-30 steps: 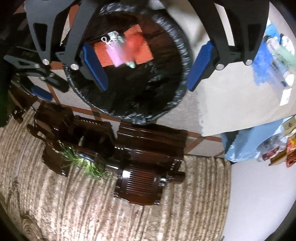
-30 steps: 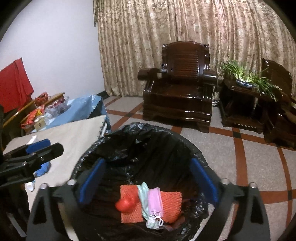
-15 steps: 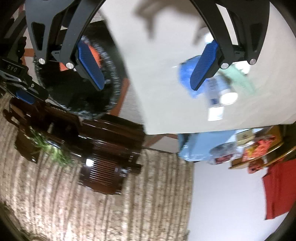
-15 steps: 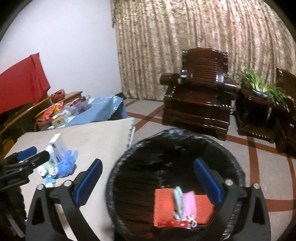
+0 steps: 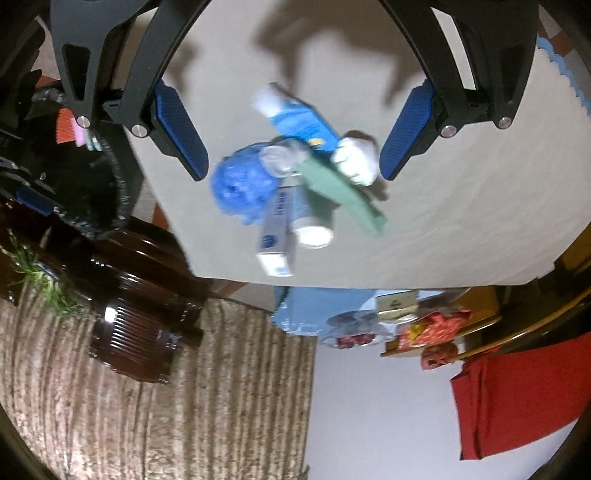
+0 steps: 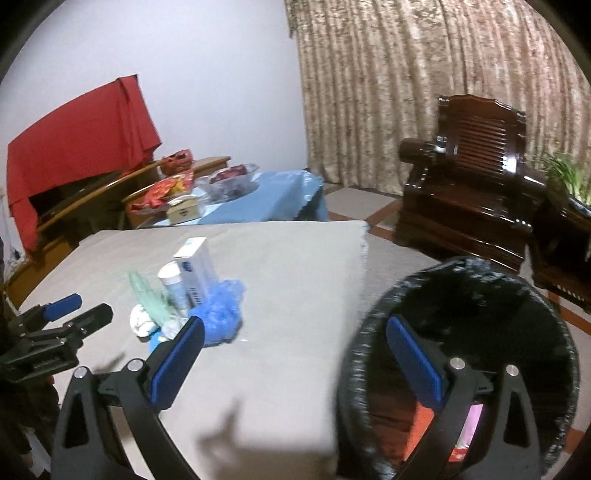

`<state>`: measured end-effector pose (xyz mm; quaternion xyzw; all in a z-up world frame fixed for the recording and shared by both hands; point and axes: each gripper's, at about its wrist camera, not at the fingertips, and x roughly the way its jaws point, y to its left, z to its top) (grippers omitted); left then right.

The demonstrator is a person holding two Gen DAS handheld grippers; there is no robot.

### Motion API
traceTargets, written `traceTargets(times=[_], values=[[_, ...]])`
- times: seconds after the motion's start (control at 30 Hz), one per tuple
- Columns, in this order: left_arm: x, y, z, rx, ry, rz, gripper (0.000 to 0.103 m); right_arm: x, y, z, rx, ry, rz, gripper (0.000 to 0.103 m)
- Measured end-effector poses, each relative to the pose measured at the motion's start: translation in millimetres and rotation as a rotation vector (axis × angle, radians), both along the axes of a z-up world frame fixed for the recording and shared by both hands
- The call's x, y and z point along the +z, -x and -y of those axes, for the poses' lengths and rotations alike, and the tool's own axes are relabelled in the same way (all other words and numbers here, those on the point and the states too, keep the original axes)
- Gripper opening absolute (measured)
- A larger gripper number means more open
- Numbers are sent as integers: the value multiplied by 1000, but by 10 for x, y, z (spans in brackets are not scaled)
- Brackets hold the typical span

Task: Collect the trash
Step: 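Move both tools back to the remaining items on the table, then grasp the white tissue ball with the left gripper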

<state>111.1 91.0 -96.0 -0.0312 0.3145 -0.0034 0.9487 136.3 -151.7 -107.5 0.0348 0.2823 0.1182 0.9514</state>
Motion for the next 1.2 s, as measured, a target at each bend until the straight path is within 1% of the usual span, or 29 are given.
traceTargets(times=[0.33,0.4,0.43,0.5,0.7,0.87,1.0,1.07,1.13,1.2], values=[[-287,-130,-432,69,-3,-45,91,-235,-246,-500,55,27,-28,97],[-370,-183,-517,79,-1,-59,89,-296,-290,-586,62,39,-36,97],[-414,-222,-550,82,-1,-69,85,-308,-318,-606,65,42,-40,97],[-486,-282,-589,84,4,-86,83,-357,-369,-663,68,47,-49,97],[-708,-490,-637,70,13,-133,83,-495,-486,-760,76,56,-76,97],[-887,-670,-657,45,19,-171,78,-591,-541,-778,76,70,-107,97],[-975,-770,-672,16,45,-191,67,-638,-570,-800,79,80,-125,97],[-1009,-810,-683,-5,73,-201,55,-654,-580,-817,86,84,-133,97],[-1016,-830,-683,-25,95,-200,49,-659,-591,-846,93,86,-136,97],[-1002,-831,-685,-31,102,-190,45,-654,-598,-895,106,89,-134,97]])
